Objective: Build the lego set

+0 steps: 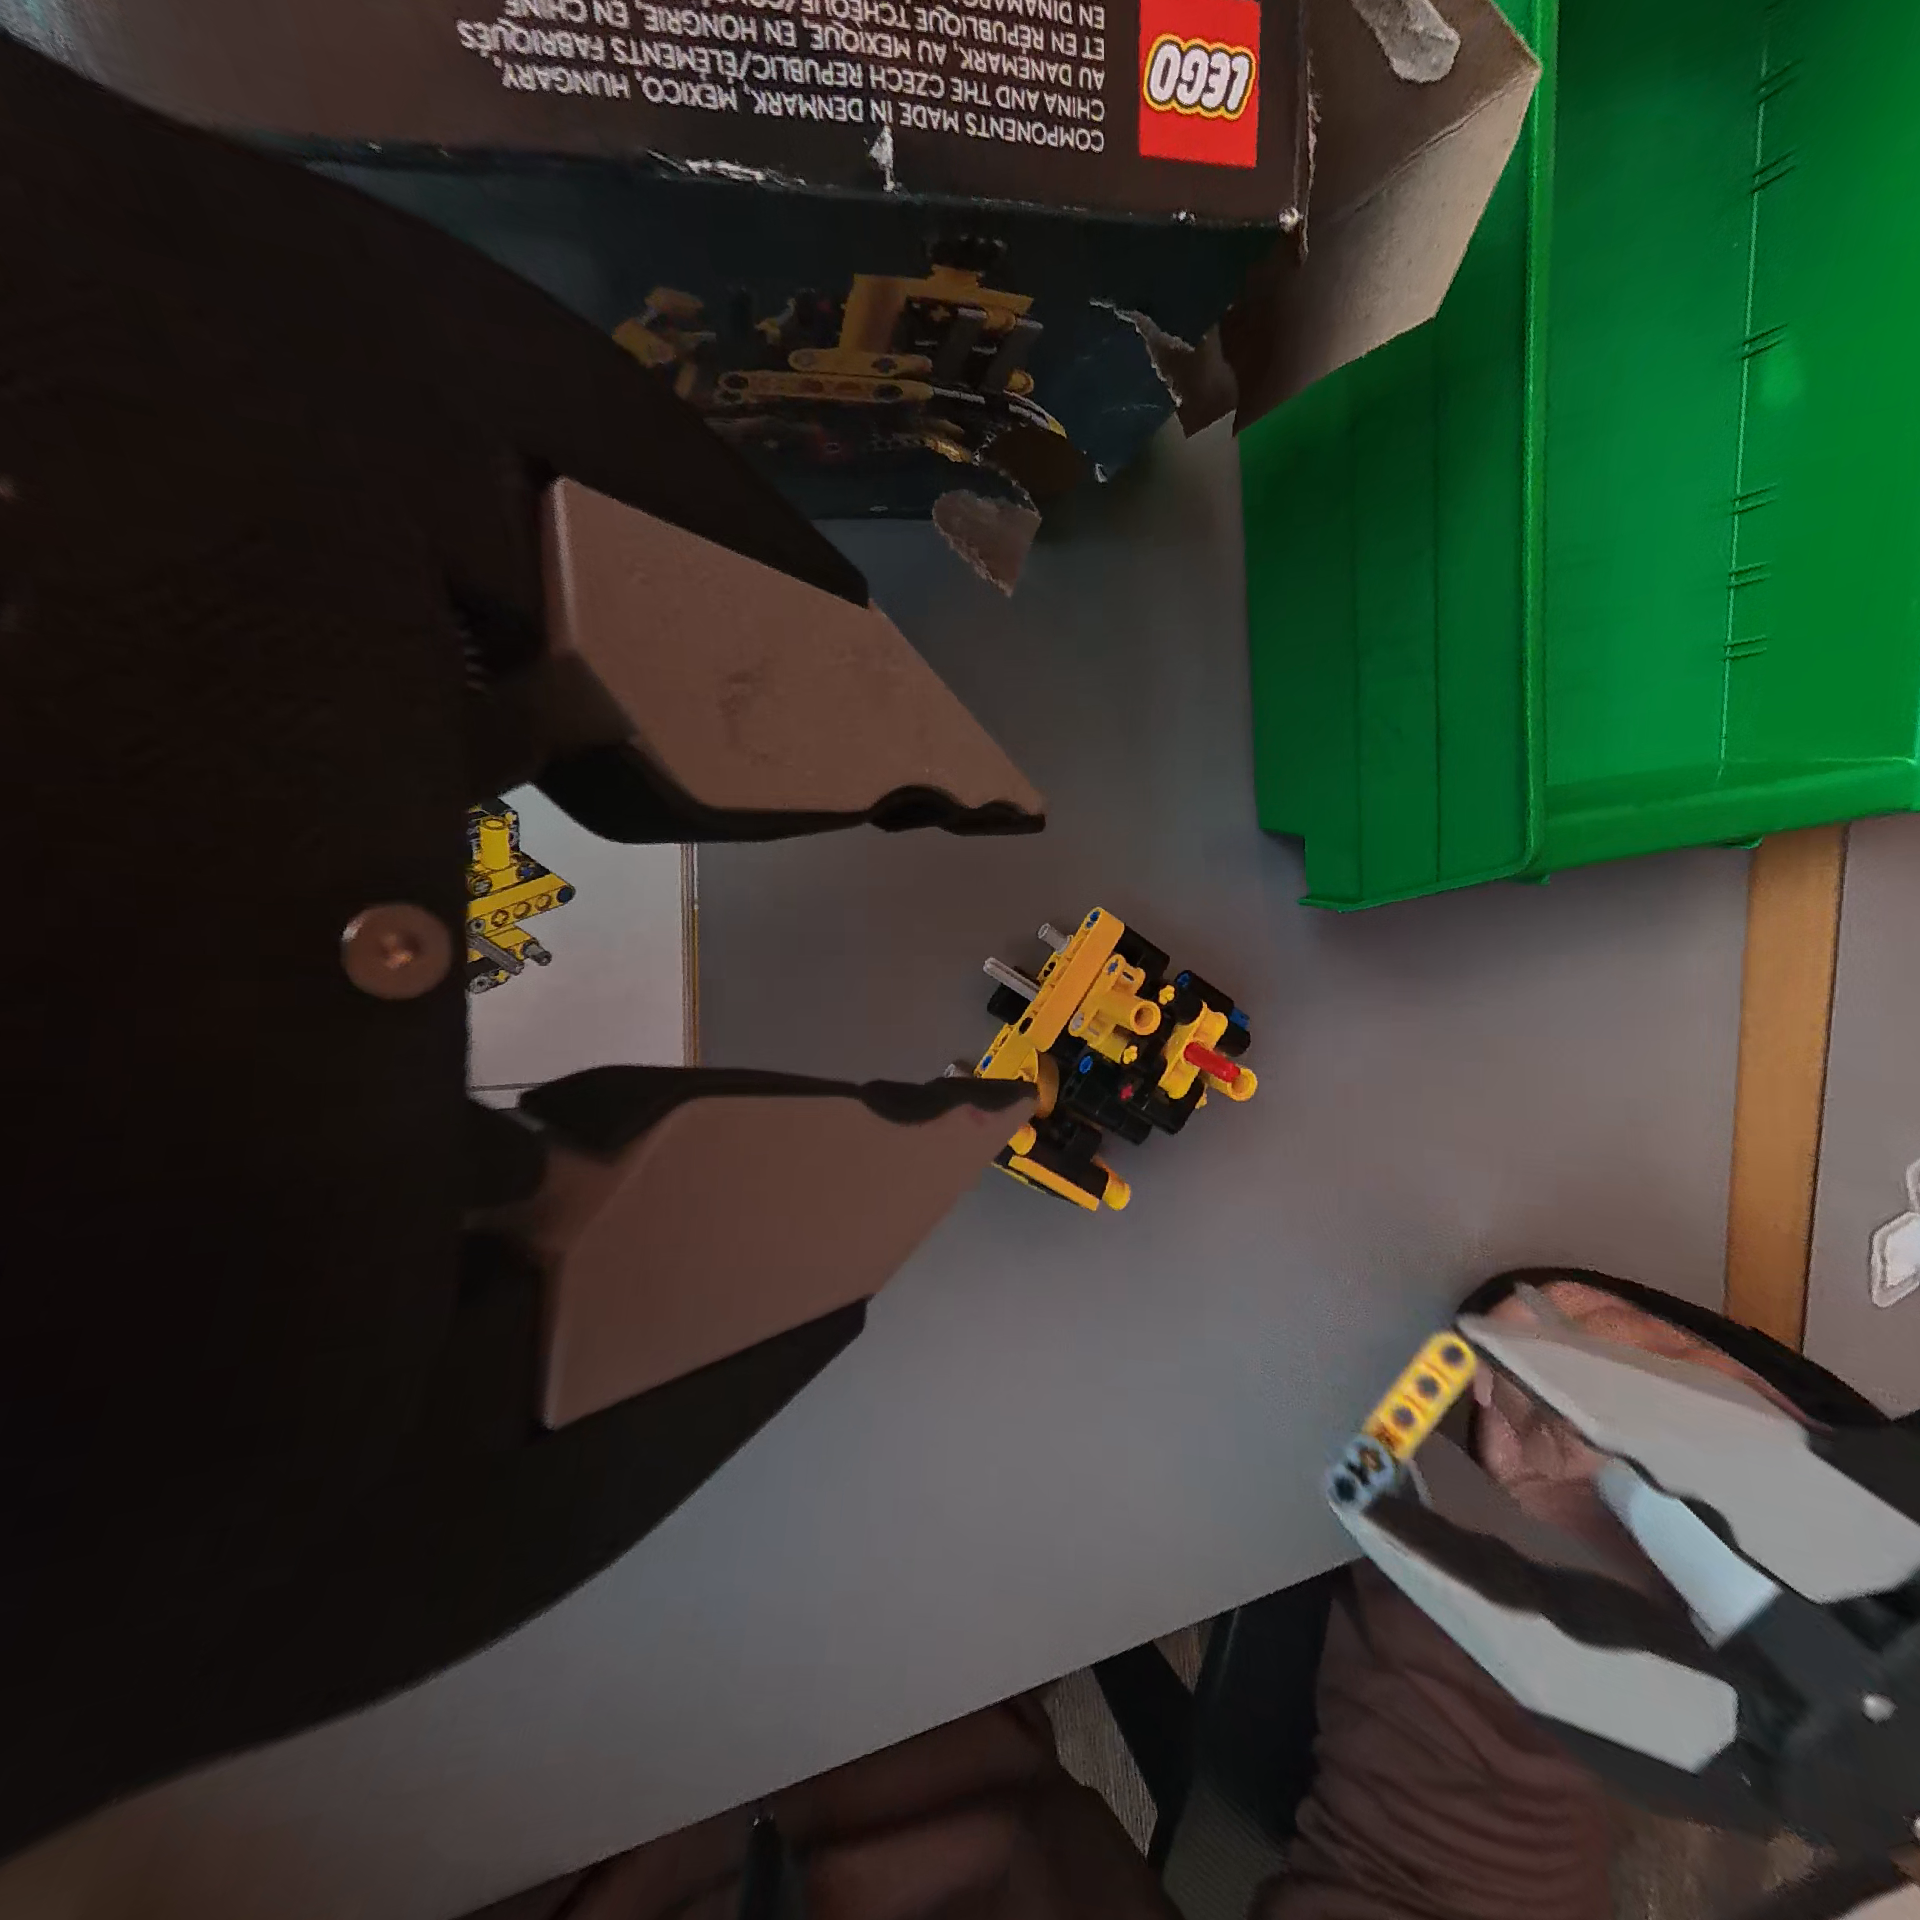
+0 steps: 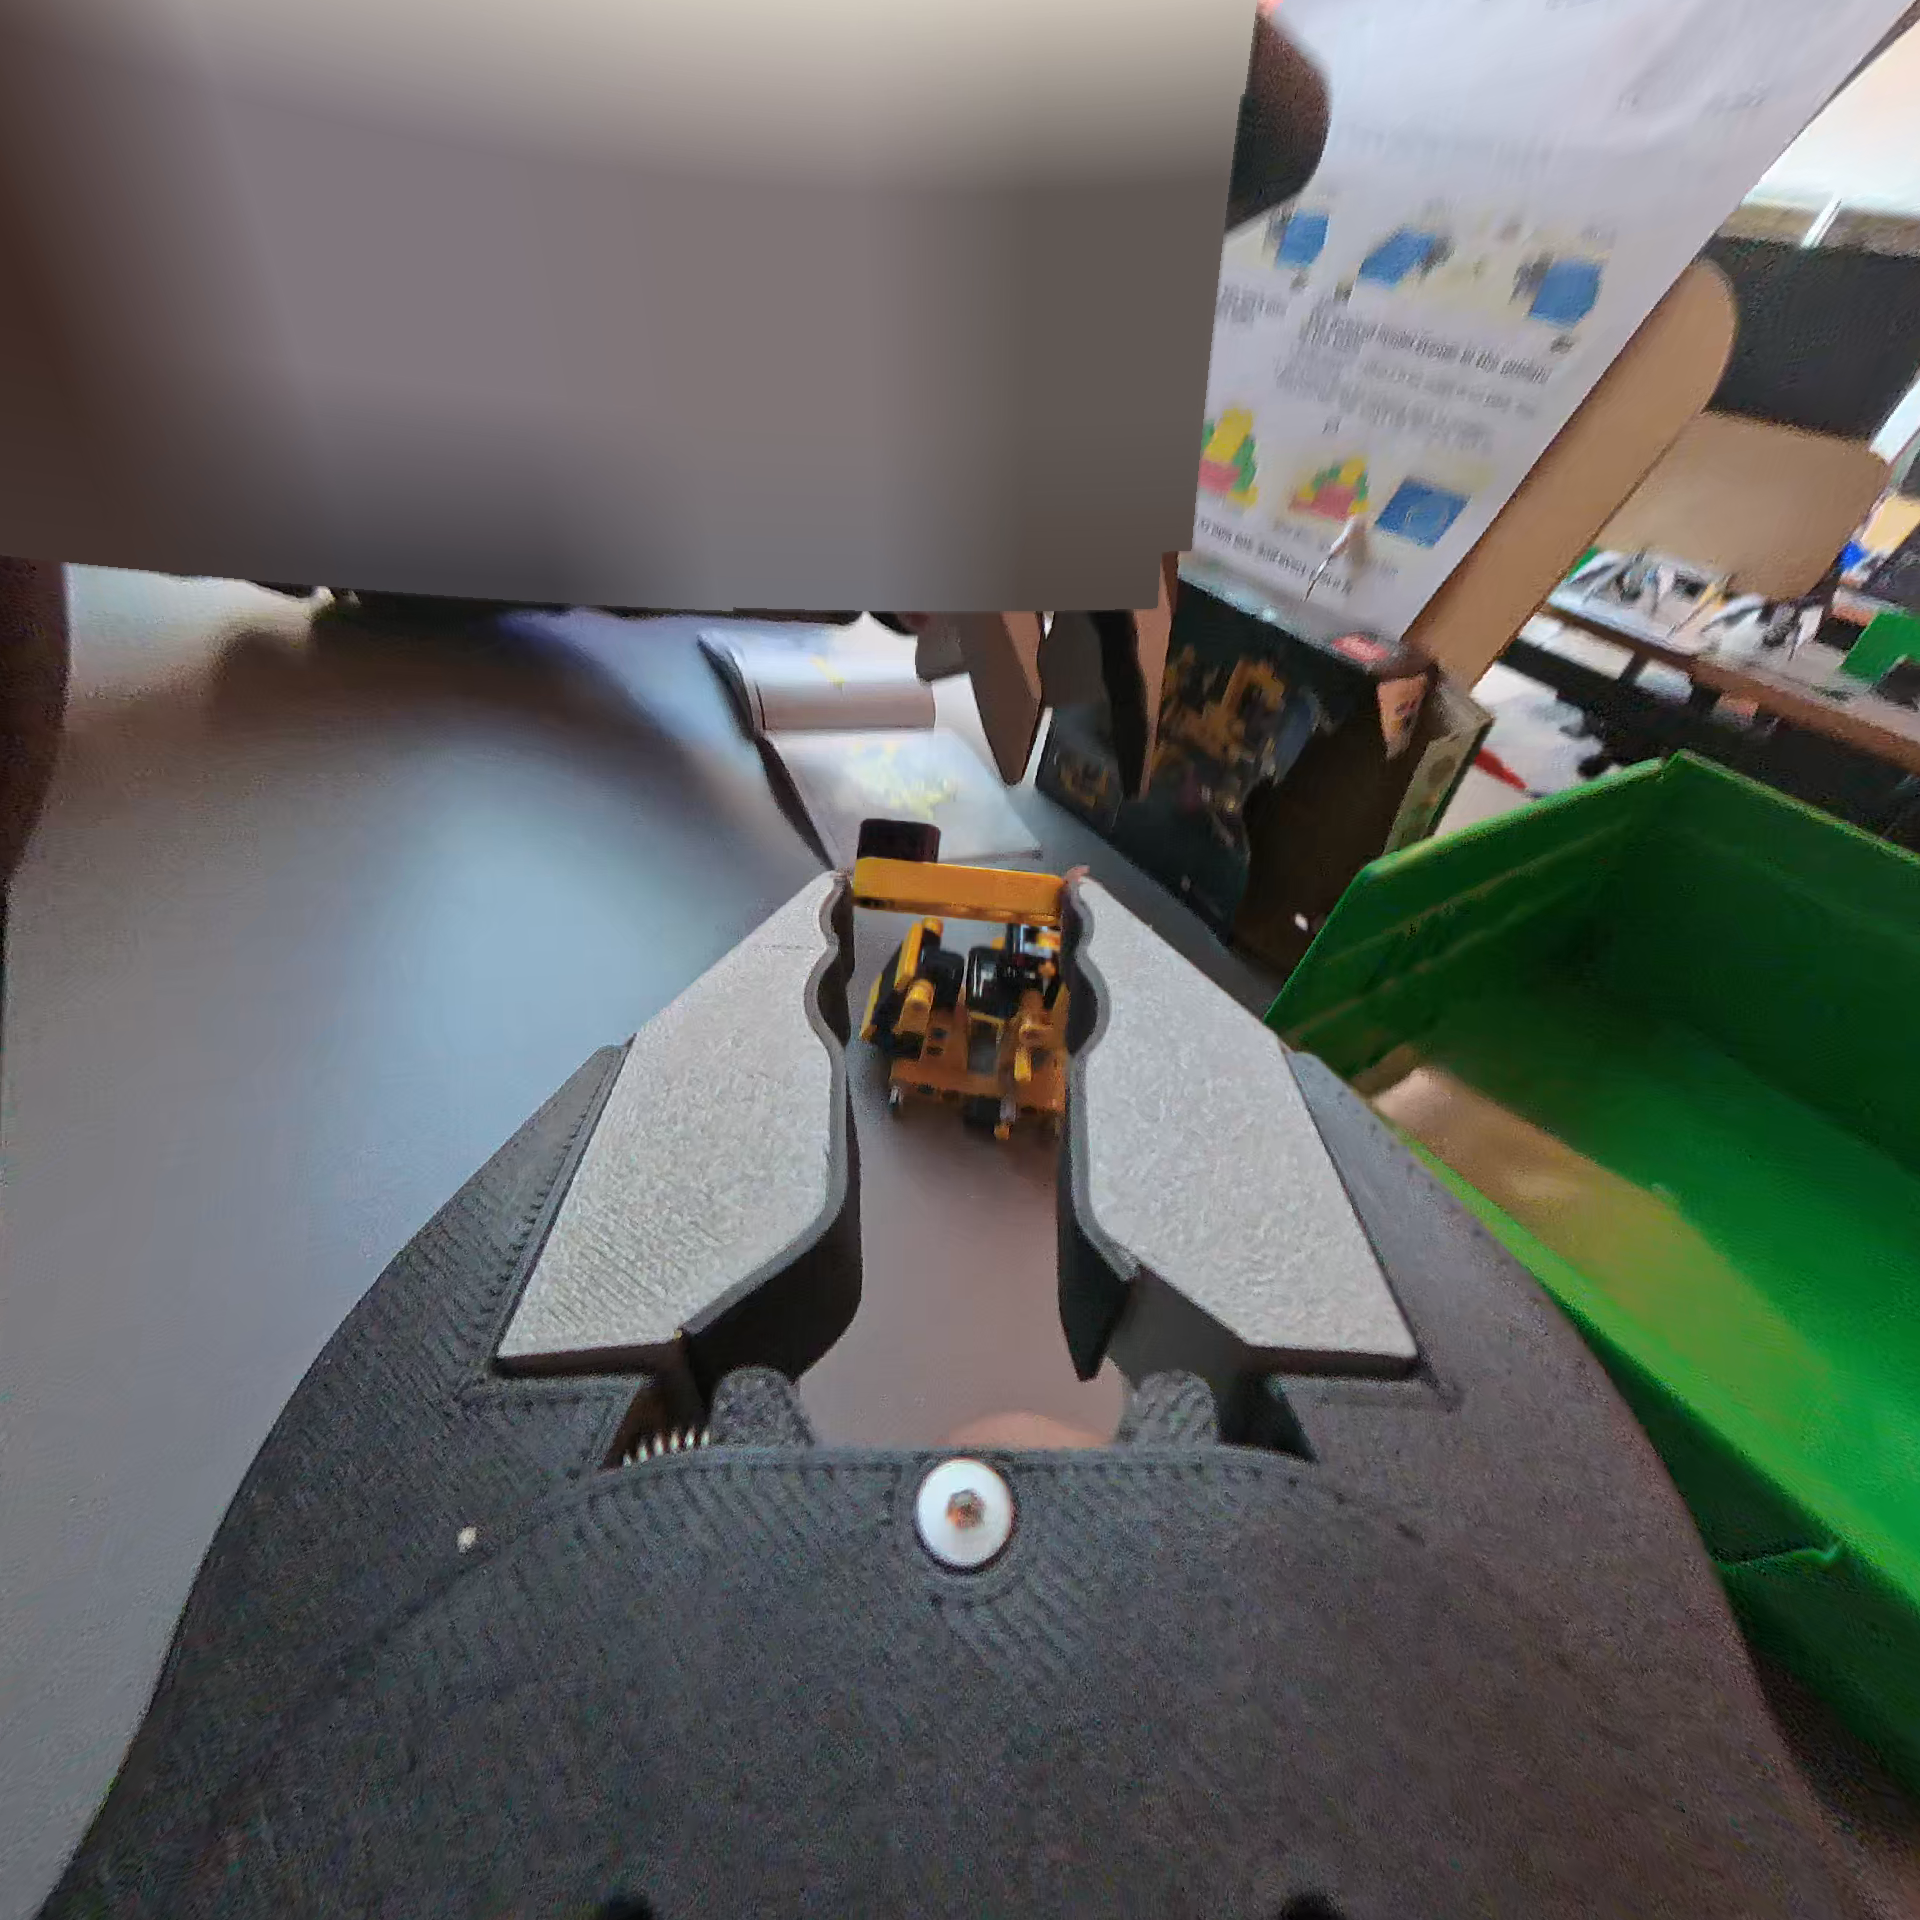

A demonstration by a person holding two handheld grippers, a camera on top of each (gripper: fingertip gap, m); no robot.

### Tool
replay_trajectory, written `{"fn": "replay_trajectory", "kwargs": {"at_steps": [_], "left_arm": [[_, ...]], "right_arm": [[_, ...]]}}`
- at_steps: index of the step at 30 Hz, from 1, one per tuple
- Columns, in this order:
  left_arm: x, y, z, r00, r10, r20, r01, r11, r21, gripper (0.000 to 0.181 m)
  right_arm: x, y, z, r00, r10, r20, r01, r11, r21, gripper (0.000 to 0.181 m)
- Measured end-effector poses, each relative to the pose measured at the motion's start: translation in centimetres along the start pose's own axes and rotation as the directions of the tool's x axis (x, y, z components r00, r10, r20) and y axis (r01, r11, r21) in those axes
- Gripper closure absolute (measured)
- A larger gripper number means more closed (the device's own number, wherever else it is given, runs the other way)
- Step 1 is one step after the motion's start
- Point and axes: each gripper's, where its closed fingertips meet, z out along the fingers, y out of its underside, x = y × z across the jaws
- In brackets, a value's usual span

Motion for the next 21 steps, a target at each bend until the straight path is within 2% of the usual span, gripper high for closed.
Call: {"fn": "replay_trajectory", "kwargs": {"at_steps": [3,5,6,9,12,15,17,21], "left_arm": [[0.2,0.1,0.3,1.0,0.004,-0.002,-0.004,1.0,-0.008,0.137],[0.4,0.2,0.4,1.0,0.011,-0.001,-0.011,1.0,-0.018,0.137],[0.4,0.2,0.4,1.0,0.016,0.002,-0.016,1.0,-0.022,0.137],[0.9,0.3,0.6,1.0,0.021,-0.004,-0.021,0.999,-0.03,0.137],[1.6,0.0,0.9,1.0,0.018,-0.018,-0.019,0.999,-0.029,0.137],[2.6,0.0,1.5,0.999,0.03,-0.028,-0.031,0.998,-0.046,0.138],[3.3,0.0,1.9,0.999,0.047,-0.025,-0.049,0.997,-0.059,0.138],[5.0,-0.7,2.4,0.998,0.04,-0.055,-0.042,0.998,-0.048,0.138]], "right_arm": [[0.2,-1.2,-0.8,0.999,0.042,0.01,-0.043,0.996,0.075,0.145],[1.9,-0.1,-0.7,0.987,0.15,-0.065,-0.148,0.989,0.03,0.145],[2.8,1.1,-0.5,0.968,0.223,-0.115,-0.228,0.973,-0.033,0.145],[2.1,5.1,-0.9,0.902,0.381,-0.204,-0.431,0.833,-0.348,0.144],[1.2,7.8,-2.8,0.883,0.324,-0.339,-0.466,0.692,-0.552,0.144],[-0.1,10.4,-3.5,0.84,0.37,-0.397,-0.543,0.561,-0.626,0.142],[-0.2,10.7,-3.3,0.817,0.391,-0.423,-0.576,0.548,-0.607,0.143],[-0.2,10.7,-3.5,0.785,0.426,-0.45,-0.617,0.472,-0.63,0.144]]}}
